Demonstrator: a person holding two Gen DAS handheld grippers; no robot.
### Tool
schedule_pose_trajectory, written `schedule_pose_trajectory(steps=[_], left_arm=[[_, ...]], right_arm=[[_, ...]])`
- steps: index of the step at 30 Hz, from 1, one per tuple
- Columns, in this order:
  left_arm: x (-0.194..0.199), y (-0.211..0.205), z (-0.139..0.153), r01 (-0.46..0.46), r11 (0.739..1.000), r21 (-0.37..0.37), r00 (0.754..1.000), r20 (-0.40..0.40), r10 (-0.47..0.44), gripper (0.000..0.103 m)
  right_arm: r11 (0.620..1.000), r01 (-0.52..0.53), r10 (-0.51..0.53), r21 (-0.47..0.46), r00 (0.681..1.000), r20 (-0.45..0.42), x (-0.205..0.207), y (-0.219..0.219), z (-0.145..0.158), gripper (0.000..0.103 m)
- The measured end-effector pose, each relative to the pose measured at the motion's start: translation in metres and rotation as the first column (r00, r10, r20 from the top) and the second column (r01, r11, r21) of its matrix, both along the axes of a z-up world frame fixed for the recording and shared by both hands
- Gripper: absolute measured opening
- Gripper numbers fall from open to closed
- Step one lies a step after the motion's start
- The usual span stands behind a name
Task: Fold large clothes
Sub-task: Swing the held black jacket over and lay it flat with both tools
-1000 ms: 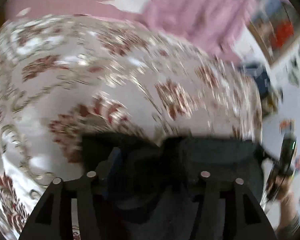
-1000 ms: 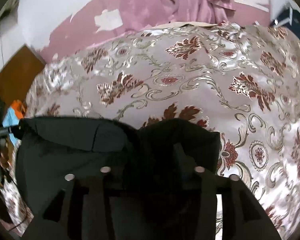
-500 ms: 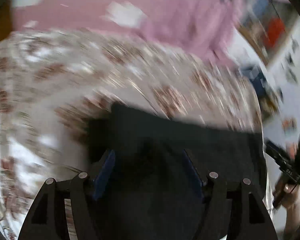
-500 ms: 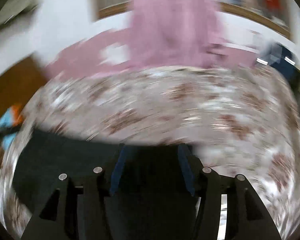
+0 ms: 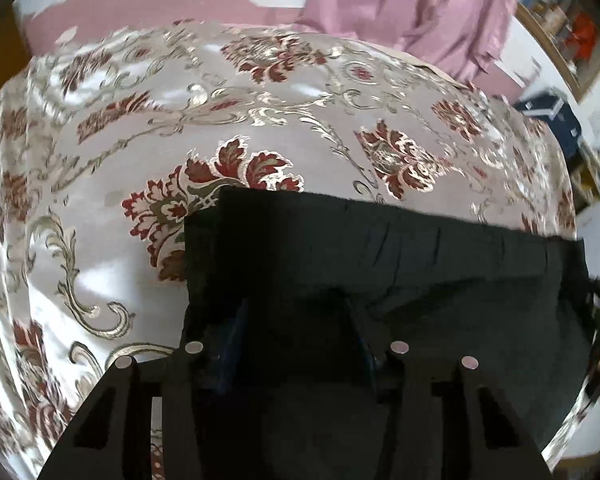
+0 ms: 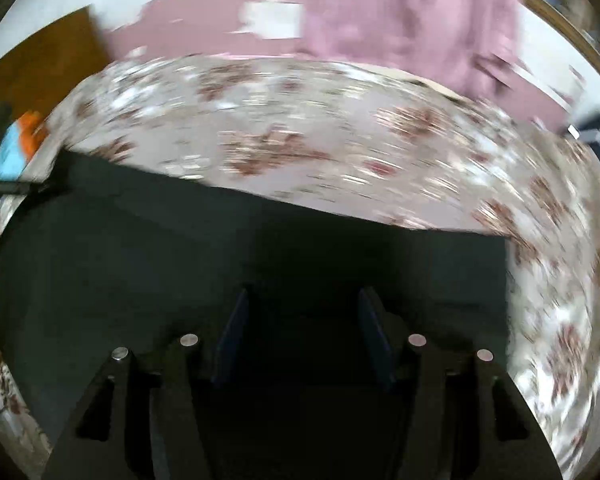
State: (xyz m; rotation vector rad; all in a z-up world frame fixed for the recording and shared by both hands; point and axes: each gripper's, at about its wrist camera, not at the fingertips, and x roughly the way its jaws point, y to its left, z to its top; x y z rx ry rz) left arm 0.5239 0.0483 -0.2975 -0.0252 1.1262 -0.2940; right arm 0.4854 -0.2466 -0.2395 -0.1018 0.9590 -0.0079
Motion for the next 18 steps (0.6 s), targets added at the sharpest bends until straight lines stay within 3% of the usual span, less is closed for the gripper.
schedule_pose_trajectory(steps=[5,10,11,14,16,18], left_arm=[[-0.041,-0.004,0.019,0.088,0.991,0.102,0.986,0.133,-0.101,0.052],[-0.078,-0.008,0.025,0.094,0.976,0.197,0.969,0.208,-0.135,0.079],[-0.086,-0.008,0.023,0.083,0.974,0.211,0.967,0.217,-0.129,0.079],[-0.102,-0.002,0.026,0.036,0.982,0.184,0.973,0.217,-0.077,0.081],[-0.113,0.003,0.029,0.012,0.989,0.151,0.977,0.209,-0.043,0.083],[-0.126,0.009,0.034,0.002,0.991,0.131,0.979,0.200,-0.028,0.086]], right_arm=[[0.988,0.069,-0.076,0.140,0.996,0.045,-0.026,-0.056,0.010,0.052],[0.993,0.020,-0.034,0.117,0.992,0.118,-0.061,-0.046,0.020,0.058],[0.993,-0.002,-0.012,0.114,0.992,0.122,-0.068,-0.040,0.019,0.058],[0.996,-0.049,0.039,0.079,0.991,0.125,-0.088,-0.022,0.021,0.059],[0.994,-0.083,0.072,0.071,0.988,0.138,-0.106,-0.009,0.026,0.071],[0.992,-0.105,0.093,0.067,0.983,0.158,-0.127,0.000,0.036,0.074]])
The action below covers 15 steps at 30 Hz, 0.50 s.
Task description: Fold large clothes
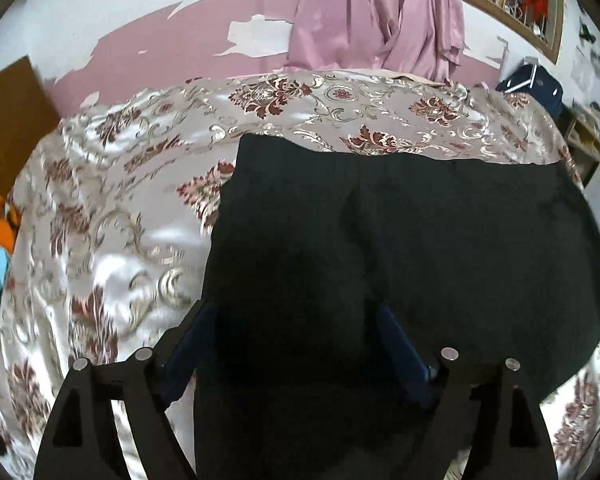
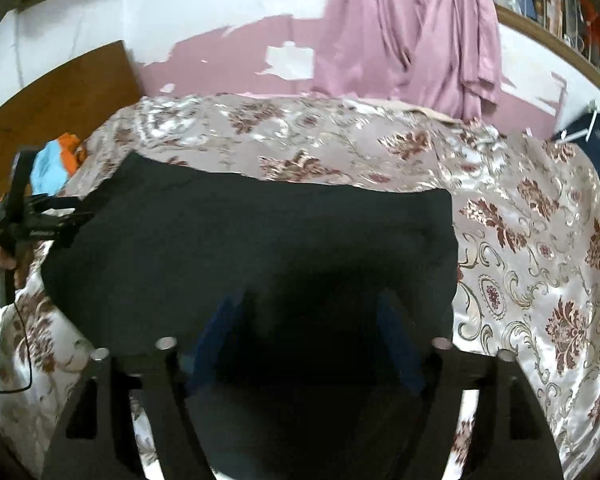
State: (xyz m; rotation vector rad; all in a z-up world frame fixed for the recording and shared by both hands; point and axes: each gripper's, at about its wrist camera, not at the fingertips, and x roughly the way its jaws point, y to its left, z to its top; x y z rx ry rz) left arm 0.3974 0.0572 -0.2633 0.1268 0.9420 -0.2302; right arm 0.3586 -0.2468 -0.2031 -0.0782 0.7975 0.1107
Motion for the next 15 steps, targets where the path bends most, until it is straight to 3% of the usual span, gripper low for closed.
schedule_pose_trajectory(steps=[5,8,15], left_arm=[[-0.026,0.006,0.004,-0.004,1.000,0.022,1.000,0.006,0.004,0.087],[-0.036,0.010,0.000,0.006,0.999,0.033,1.000,0.004,-0.006,0.087],[-0.028,0.017,-0.010,0.034,0.999,0.011,0.999,-0.023,-0.034,0.087]], right_arm=[[1.000,-0.013,0.013,0.011,1.000,0.011,-0.036,0.001,0.021,0.075],[0.998,0.015,-0.015,0.063,1.000,0.002,-0.048,-0.015,0.026,0.076],[0.991,0.073,-0.070,0.113,0.997,-0.033,-0.053,-0.056,0.013,0.077]])
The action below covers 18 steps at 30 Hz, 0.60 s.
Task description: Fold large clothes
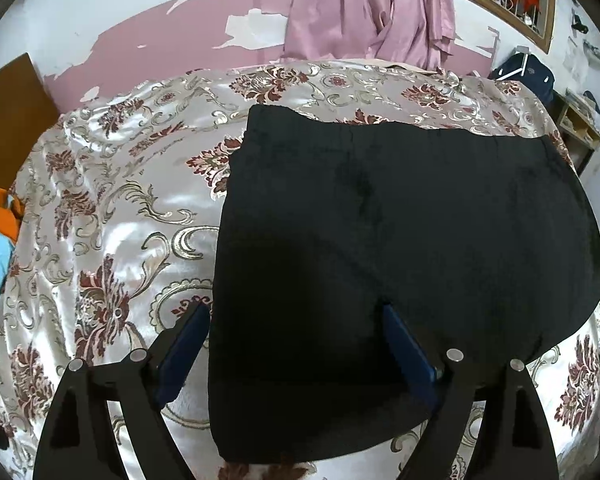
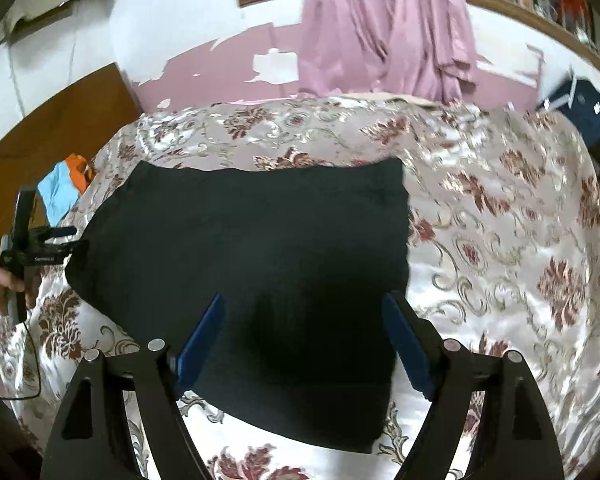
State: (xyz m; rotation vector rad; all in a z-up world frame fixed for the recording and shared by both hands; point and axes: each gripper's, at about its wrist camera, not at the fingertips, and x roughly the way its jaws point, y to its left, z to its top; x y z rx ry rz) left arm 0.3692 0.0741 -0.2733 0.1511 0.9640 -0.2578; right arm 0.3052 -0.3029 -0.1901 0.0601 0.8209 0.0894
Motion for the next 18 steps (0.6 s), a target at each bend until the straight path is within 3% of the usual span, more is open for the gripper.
schedule_pose_trajectory(steps=[7,13,16,18], left_arm=[[0.014,0.010,-0.014,0.014,0.999,-0.046,0.999,-0.034,-0.015,0.092],[0.037,0.022,-0.020,-0.002,0.982,-0.189,0.992,-0.127,-0.022,0.092],[0.052,0.024,-0.022,-0.017,0.974,-0.227,0.986,-0.167,-0.021,0.092],[0.061,0.024,-0.024,-0.026,0.965,-0.260,0.984,-0.179,-0.022,0.092]], right_arm=[[0.998,0.033,-0.030,0.051,0.998,-0.051,0.016,-0.027,-0.038,0.077],[0.989,0.025,-0.013,0.145,0.996,-0.085,0.032,-0.039,-0.054,0.077],[0.975,0.047,-0.026,0.219,0.995,-0.101,0.048,-0.049,-0.057,0.077],[0.974,0.056,-0.030,0.218,0.992,-0.121,0.061,-0.054,-0.062,0.077]])
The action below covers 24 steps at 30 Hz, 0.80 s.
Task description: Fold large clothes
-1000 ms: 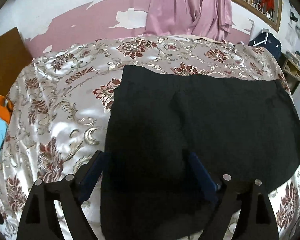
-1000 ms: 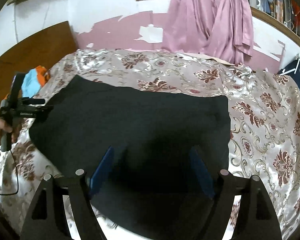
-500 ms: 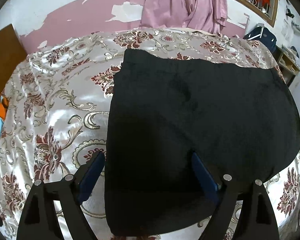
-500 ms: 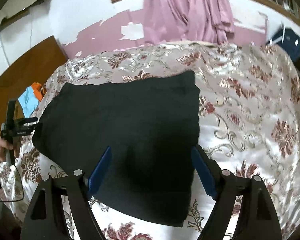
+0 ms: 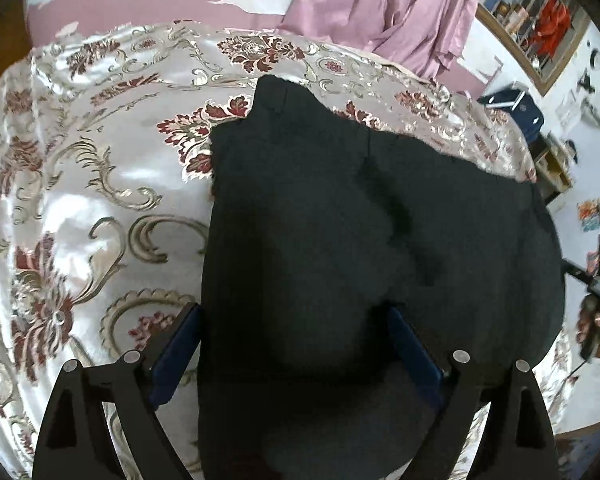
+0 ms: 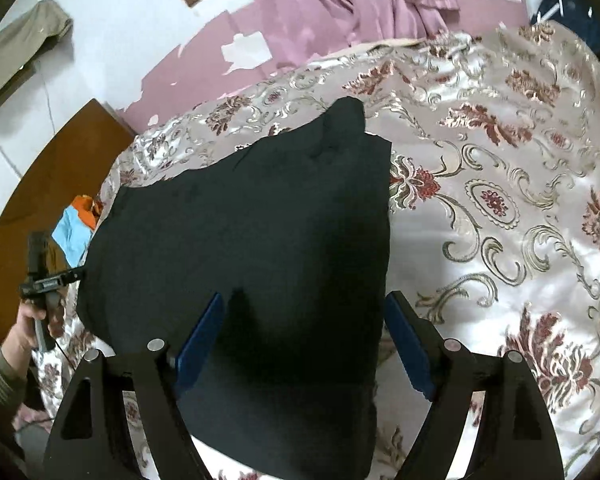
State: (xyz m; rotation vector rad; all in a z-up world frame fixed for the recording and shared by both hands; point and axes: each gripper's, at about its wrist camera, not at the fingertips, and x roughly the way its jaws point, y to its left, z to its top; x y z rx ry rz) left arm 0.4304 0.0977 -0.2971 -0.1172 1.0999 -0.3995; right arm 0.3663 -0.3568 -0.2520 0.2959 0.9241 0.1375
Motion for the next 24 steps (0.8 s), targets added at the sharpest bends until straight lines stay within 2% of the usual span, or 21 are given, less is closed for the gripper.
schedule_pose_trajectory(steps=[2,5,7,9,11,13,15,20,22,23,24], left_arm=[[0.011,0.000,-0.004,0.008,0.999,-0.045,0.999,-0.033,-0.009,0.092],[0.028,0.001,-0.011,0.018,0.997,-0.081,0.997,-0.073,-0.024,0.092],[0.038,0.002,-0.014,0.018,0.996,-0.091,0.996,-0.086,-0.026,0.092],[0.049,0.002,-0.023,0.015,0.992,-0.122,0.992,-0.122,-0.030,0.092],[0.059,0.001,-0.036,0.012,0.990,-0.137,0.986,-0.163,-0.035,0.095],[0.063,0.002,-0.045,0.012,0.988,-0.156,0.982,-0.184,-0.040,0.099],[0.064,0.003,-0.055,0.007,0.983,-0.181,0.977,-0.209,-0.045,0.103],[0.068,0.003,-0.072,-0.014,0.972,-0.233,0.972,-0.230,-0.041,0.103],[0.067,-0.001,-0.071,-0.004,0.975,-0.220,0.976,-0.215,-0.044,0.099],[0.066,-0.003,-0.069,0.007,0.976,-0.216,0.978,-0.202,-0.052,0.094],[0.065,-0.004,-0.068,0.014,0.975,-0.220,0.979,-0.198,-0.059,0.080]], right_arm=[[1.000,-0.002,0.001,-0.026,1.000,-0.021,0.012,-0.003,-0.006,0.077],[0.995,-0.003,0.011,0.104,0.997,-0.079,0.031,-0.015,-0.022,0.077],[0.993,-0.022,0.034,0.114,0.994,-0.105,0.040,-0.017,-0.032,0.079],[0.991,-0.037,0.052,0.127,0.991,-0.122,0.046,-0.017,-0.042,0.087],[0.981,-0.031,0.060,0.194,0.987,-0.150,0.052,-0.021,-0.054,0.092],[0.972,-0.015,0.059,0.235,0.982,-0.182,0.057,-0.025,-0.068,0.102],[0.962,-0.010,0.067,0.273,0.977,-0.201,0.061,-0.026,-0.081,0.102],[0.949,-0.033,0.096,0.313,0.977,-0.190,0.072,-0.017,-0.099,0.102],[0.949,-0.038,0.098,0.312,0.979,-0.178,0.076,-0.011,-0.102,0.102],[0.950,-0.041,0.098,0.309,0.980,-0.174,0.077,-0.007,-0.102,0.102],[0.953,-0.045,0.100,0.301,0.981,-0.168,0.079,-0.002,-0.101,0.102]])
